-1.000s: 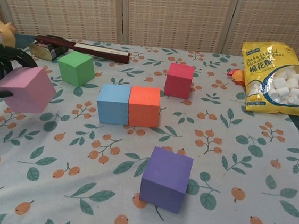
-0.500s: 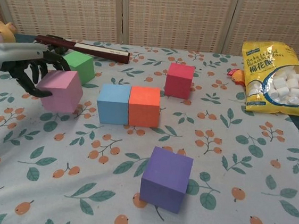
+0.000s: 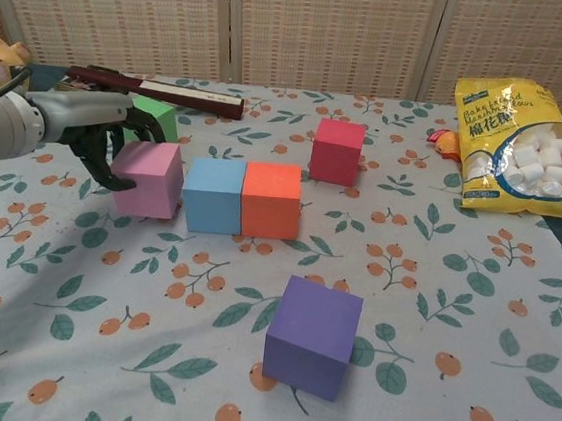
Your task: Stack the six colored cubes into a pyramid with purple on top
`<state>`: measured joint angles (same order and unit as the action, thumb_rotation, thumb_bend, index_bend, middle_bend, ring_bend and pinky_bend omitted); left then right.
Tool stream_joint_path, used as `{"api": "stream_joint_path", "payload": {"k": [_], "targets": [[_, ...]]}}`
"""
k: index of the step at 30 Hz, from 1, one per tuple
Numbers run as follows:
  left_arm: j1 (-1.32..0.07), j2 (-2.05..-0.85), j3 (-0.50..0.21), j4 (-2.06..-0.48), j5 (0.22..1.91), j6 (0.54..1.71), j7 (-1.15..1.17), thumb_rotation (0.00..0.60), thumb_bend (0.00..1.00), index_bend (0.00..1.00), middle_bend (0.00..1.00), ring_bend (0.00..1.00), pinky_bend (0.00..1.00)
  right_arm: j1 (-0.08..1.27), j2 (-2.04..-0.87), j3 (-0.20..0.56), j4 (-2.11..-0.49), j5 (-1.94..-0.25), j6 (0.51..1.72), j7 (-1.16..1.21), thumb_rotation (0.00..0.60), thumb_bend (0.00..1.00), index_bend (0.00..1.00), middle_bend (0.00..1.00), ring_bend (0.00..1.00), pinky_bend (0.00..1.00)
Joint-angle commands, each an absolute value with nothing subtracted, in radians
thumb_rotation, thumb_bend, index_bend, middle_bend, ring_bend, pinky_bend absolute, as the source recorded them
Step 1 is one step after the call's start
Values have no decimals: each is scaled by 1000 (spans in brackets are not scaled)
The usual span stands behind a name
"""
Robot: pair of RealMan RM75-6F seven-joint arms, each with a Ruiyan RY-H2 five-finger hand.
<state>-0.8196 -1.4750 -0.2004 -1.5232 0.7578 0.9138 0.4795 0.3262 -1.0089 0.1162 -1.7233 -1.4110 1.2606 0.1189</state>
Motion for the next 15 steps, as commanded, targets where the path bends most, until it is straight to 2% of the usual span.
{"api": "stream_joint_path", "payload": {"k": [1, 15], "targets": [[-825, -1485, -198, -1526, 751, 929, 489, 600, 343, 372, 408, 421, 443, 322, -1006, 116, -1724, -1410, 1263, 120, 600, 0, 0, 2, 0, 4], [-840, -1522, -184, -1484, 725, 946, 506, 600, 342, 356, 404, 420, 438, 313, -1005, 119, -1710, -1410, 1261, 136, 600, 0, 0, 3, 0, 4]]}}
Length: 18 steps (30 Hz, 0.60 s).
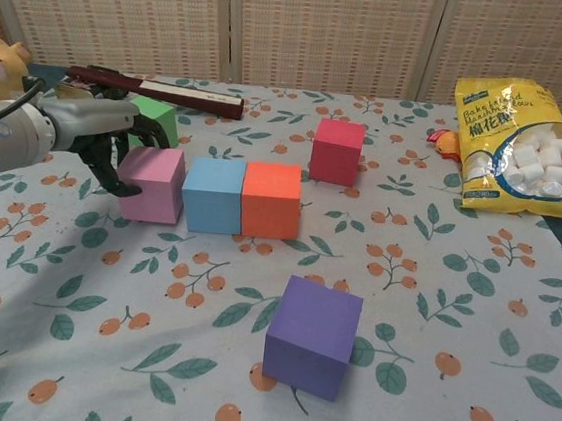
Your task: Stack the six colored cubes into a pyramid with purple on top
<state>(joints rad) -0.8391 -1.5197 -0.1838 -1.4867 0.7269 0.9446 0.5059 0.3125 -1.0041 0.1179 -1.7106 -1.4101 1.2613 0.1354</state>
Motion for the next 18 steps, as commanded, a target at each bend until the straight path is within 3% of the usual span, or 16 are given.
{"api": "stream_joint_path", "payload": {"k": [1, 18], "targets": [[-841, -1524, -184, -1482, 723, 947, 507, 600, 342, 356, 405, 420, 438, 313, -1004, 119, -1709, -1410, 1260, 136, 600, 0, 0, 3, 0, 4], [-852, -1546, -180, -1468, 712, 958, 518, 600, 343, 350, 402, 420, 440, 310, -1006, 123, -1694, -1409, 1251, 149, 600, 0, 0, 3, 0, 4]]}}
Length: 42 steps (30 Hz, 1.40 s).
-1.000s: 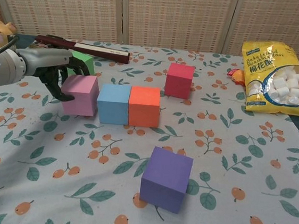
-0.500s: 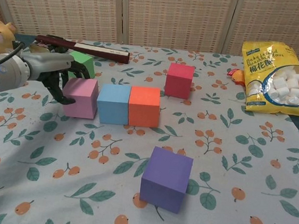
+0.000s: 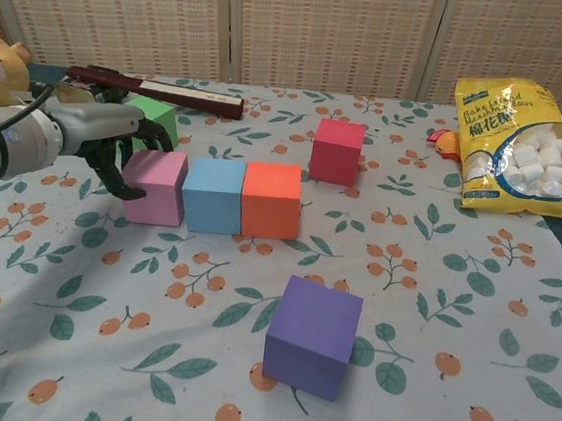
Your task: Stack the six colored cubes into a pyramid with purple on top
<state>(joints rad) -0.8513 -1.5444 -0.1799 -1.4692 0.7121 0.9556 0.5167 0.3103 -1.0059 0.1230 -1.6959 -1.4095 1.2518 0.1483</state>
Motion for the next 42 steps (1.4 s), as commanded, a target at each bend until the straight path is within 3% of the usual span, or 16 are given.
{"api": "stream_joint_path", "payload": {"k": [1, 20, 42], "targets": [[-852, -1547, -179, -1468, 711, 958, 520, 600, 343, 350, 399, 420, 440, 311, -1007, 123, -1693, -1409, 1250, 150, 600, 0, 0, 3, 0, 4], [-861, -1556, -176, -1460, 697, 945, 524, 600, 341, 332, 382, 421, 439, 307, -1007, 124, -1687, -1409, 1244, 160, 600, 0, 0, 2, 0, 4], [-862, -1544, -168, -1477, 695, 940, 523, 600, 353, 114, 136, 339, 441, 303, -1006, 127, -1690, -1417, 1251, 165, 600, 0, 0, 2, 0, 4]]}}
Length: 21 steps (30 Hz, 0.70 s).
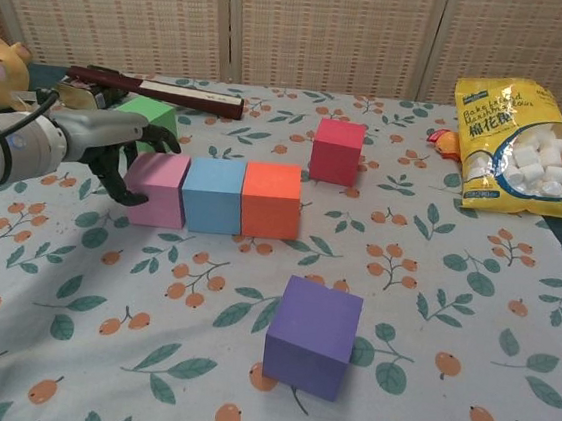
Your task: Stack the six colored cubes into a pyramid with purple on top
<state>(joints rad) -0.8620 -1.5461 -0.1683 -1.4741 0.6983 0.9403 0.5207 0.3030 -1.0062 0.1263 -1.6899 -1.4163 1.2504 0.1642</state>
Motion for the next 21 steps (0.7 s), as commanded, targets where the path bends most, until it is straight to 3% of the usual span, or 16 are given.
{"api": "stream_joint_path", "payload": {"k": [1, 8, 18, 21], "targets": [[-863, -1542, -167, -1481, 692, 937, 523, 600, 355, 102, 127, 330, 442, 302, -1006, 127, -1690, -1417, 1252, 166, 600, 0, 0, 2, 0, 4], [-872, -1527, -162, -1500, 665, 921, 535, 600, 350, 35, 72, 253, 466, 301, -1006, 127, -1689, -1419, 1253, 171, 600, 0, 0, 3, 0, 4], [-874, -1531, -163, -1513, 662, 951, 541, 600, 347, 82, 174, 329, 500, 299, -1006, 126, -1690, -1422, 1256, 170, 600, 0, 0, 2, 0, 4], [-873, -1519, -164, -1530, 645, 939, 536, 600, 348, 57, 110, 242, 472, 298, -1005, 126, -1689, -1422, 1256, 172, 600, 0, 0, 3, 0, 4]]}}
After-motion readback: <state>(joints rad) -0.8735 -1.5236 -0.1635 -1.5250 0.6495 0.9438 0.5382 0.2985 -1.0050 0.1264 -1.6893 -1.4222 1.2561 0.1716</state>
